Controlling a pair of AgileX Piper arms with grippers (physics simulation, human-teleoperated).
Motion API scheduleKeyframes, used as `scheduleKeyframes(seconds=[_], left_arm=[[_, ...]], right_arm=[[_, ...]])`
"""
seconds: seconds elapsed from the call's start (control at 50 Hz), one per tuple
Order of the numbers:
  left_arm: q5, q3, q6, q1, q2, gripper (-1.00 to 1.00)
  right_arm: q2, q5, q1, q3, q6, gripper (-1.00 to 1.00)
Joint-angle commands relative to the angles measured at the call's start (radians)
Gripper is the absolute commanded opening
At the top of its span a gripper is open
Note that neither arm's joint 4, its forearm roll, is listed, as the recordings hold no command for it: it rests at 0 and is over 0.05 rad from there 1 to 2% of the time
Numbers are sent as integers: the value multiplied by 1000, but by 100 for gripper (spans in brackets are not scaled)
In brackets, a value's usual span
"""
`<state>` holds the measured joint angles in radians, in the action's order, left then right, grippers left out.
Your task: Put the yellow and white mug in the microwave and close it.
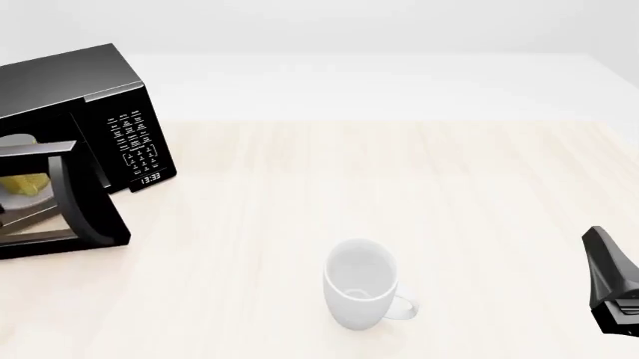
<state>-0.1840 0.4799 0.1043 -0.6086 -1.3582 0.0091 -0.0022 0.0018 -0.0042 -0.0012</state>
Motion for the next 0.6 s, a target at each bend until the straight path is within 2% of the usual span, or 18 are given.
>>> scheduleKeyframes(seconds=[0.02, 0.6], left_arm=[[-29, 16, 12, 31, -23, 100], [-89, 61, -13, 62, -109, 100]], right_arm=[[0, 0, 0, 0, 0, 100], [0, 0, 0, 0, 0, 100]])
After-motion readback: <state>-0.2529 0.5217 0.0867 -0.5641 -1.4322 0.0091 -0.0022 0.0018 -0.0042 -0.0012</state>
